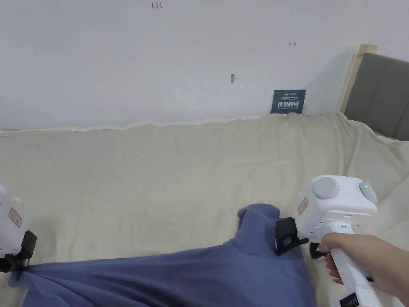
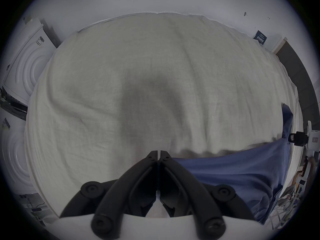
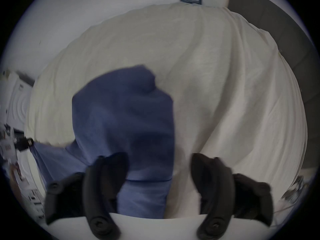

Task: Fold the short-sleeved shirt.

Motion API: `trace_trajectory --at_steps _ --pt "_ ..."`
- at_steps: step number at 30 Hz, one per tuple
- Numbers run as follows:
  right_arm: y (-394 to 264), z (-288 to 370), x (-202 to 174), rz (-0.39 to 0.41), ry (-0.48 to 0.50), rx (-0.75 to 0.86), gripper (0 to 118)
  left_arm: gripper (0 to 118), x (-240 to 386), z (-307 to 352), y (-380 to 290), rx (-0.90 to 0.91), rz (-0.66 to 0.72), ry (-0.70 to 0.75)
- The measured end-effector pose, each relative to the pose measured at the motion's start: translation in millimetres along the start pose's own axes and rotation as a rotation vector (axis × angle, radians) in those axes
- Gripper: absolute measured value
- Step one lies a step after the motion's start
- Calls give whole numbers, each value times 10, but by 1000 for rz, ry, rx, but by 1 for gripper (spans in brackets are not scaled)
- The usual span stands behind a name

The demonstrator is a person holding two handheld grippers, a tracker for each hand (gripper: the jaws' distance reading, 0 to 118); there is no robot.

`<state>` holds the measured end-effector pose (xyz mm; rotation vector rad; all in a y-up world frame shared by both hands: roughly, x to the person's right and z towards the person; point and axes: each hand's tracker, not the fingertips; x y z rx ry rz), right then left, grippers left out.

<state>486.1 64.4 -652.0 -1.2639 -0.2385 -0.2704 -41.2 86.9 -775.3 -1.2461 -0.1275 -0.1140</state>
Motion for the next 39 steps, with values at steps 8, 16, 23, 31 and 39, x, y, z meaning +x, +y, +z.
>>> trace_trajectory --at_steps 8,16,23,31,39 --pt "-152 12 -209 89 36 9 8 1 60 -58 -65 -31 -29 26" --pt "-429 738 18 84 174 245 7 1 -97 411 -294 48 56 -49" --pt "-948 1980 117 71 317 441 6 1 -188 1607 -727 210 54 -297" --pt "-1166 3641 -85 129 285 706 6 1 -270 3306 -821 531 28 -309" --pt "-463 4630 -371 102 224 829 6 1 -295 4208 -298 707 59 -225"
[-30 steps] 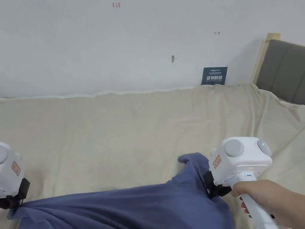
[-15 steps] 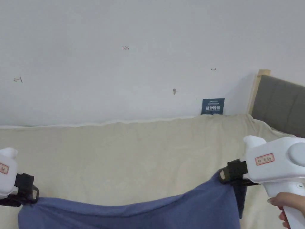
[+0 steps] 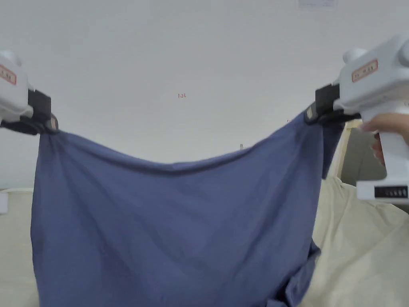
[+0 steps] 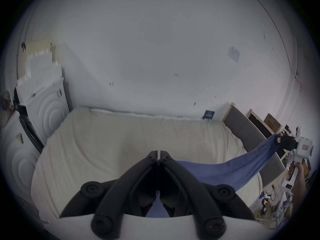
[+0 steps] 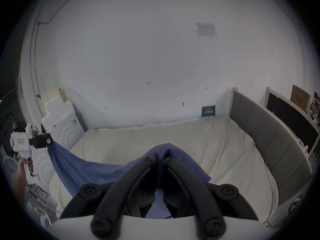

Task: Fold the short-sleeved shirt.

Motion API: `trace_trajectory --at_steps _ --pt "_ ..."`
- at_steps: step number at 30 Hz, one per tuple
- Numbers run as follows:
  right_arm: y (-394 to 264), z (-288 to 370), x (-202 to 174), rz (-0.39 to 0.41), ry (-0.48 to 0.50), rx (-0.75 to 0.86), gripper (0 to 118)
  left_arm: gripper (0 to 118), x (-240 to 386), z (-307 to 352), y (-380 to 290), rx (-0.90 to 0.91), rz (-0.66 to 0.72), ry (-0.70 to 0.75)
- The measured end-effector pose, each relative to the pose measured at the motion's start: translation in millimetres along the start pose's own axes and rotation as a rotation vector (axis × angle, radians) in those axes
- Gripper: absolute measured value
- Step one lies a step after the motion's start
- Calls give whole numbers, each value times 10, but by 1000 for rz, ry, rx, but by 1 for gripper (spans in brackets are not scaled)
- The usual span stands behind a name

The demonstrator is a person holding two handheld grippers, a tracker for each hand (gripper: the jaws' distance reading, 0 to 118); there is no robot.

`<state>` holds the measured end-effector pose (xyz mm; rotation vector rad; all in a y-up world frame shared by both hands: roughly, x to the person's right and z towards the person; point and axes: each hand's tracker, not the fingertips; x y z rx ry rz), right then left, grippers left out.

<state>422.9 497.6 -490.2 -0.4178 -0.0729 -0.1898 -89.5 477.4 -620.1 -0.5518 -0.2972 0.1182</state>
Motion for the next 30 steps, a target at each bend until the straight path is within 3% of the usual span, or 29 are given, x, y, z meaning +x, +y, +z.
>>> trace_trajectory --at_steps 7,13,18,23,26,30 --pt "894 -497 -197 -6 -76 93 6 1 50 -254 808 155 0 90" --pt "1439 -849 -331 66 -140 182 6 1 -75 -629 1340 219 73 91" --pt "1744 -1109 -429 104 -162 221 6 1 -85 -862 1493 274 43 105" --pt "1348 -1365 -409 212 -179 267 6 1 -177 -1123 1170 305 84 33" --pt "802 -1658 -225 187 -160 225 6 1 -321 -1428 741 200 121 32" --pt "-410 -2036 39 123 -82 71 6 1 -451 -1871 -241 1 139 3"
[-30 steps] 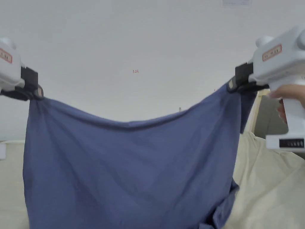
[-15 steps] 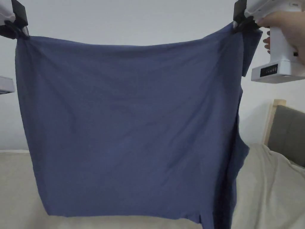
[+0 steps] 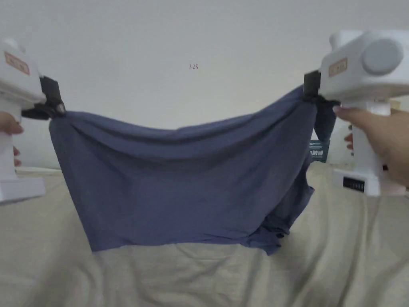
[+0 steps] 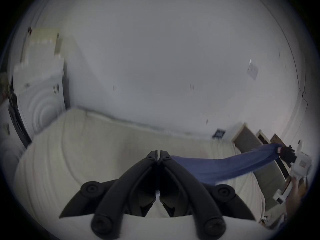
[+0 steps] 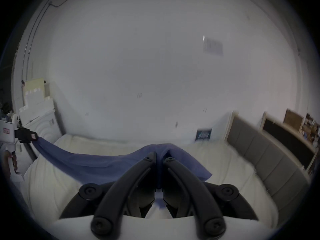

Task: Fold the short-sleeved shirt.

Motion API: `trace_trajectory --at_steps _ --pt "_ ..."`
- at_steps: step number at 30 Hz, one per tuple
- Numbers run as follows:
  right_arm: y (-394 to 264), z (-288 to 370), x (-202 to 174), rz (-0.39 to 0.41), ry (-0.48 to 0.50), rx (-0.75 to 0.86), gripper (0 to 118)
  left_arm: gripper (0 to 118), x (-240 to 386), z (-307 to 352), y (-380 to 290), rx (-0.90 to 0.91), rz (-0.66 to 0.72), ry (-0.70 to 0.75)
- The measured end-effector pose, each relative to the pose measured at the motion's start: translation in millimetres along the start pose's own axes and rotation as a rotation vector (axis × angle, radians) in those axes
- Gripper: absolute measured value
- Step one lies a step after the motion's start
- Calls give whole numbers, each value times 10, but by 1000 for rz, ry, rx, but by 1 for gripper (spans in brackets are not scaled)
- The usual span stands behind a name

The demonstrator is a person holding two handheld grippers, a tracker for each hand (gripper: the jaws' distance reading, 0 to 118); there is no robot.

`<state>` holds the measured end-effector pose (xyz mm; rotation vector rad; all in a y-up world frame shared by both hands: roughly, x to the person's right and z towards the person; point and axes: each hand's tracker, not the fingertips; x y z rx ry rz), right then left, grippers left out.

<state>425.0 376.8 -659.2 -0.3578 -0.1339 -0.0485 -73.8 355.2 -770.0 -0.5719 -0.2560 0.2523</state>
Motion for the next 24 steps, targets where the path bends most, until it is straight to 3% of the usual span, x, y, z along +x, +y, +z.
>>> trace_trajectory --at_steps 4,6,10,14,18,24 --pt "-1463 57 -2 -57 57 -184 6 1 -235 -180 -1166 -169 27 1" --pt "-2072 233 -27 -84 61 -257 6 1 -278 -90 -1698 -214 -30 -9" --pt "-2883 753 72 -111 105 -302 6 1 -419 273 -2534 -277 -52 -38" --pt "-3251 1442 162 -120 128 -327 6 1 -572 751 -3028 -310 -56 -32" --pt "-3269 2141 248 -59 157 -300 6 1 -689 1256 -3220 -268 -154 -16" --pt "-3382 2770 510 -31 207 -354 6 1 -800 1756 -3419 -329 -102 -44"
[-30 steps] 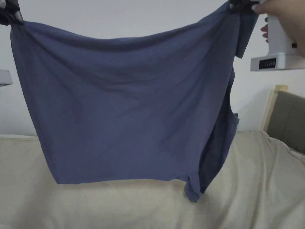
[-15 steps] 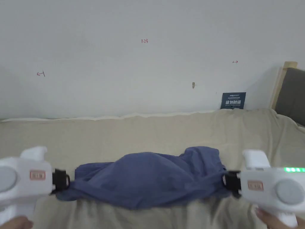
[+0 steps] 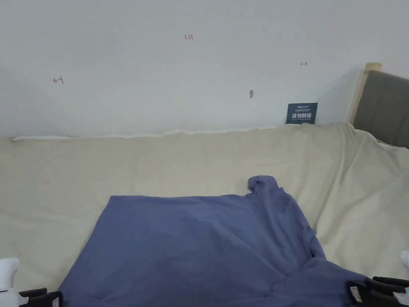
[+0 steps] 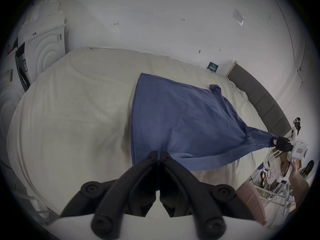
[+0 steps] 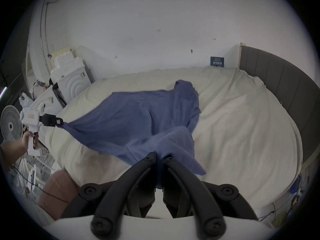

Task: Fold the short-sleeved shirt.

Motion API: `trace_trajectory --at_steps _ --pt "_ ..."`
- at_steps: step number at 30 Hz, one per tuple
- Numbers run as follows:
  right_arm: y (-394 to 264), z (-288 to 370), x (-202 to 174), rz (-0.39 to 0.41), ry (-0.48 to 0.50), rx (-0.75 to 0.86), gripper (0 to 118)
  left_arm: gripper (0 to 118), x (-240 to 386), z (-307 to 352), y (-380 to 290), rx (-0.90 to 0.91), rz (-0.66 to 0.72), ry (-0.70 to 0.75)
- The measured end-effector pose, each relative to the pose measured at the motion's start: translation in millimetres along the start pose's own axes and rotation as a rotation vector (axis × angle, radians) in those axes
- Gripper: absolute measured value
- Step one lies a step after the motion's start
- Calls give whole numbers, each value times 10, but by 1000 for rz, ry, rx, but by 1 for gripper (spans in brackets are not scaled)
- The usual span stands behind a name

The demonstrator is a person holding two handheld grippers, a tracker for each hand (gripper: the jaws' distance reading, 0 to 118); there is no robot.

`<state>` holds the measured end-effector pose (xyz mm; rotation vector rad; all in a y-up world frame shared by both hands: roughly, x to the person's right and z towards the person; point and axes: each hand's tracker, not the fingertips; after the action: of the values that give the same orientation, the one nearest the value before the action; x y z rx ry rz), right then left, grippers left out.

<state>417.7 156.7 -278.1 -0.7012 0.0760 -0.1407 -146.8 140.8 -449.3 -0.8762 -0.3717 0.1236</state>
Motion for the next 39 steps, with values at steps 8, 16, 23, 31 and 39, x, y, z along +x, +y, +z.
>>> trace_trajectory --at_steps 8,16,23,31,39 --pt "-569 -265 184 -41 -71 -215 6 1 70 -200 -507 -151 -1 31" --pt "-821 -654 248 -93 -131 -337 19 9 -139 -452 -760 -239 3 79" --pt "-821 -436 260 -190 -95 -347 112 106 -198 -407 -902 -298 70 36" --pt "-625 208 8 -269 -50 -38 103 106 56 229 -889 -50 173 6" --pt "-577 530 -633 -301 24 281 0 0 579 912 -1007 362 56 184"
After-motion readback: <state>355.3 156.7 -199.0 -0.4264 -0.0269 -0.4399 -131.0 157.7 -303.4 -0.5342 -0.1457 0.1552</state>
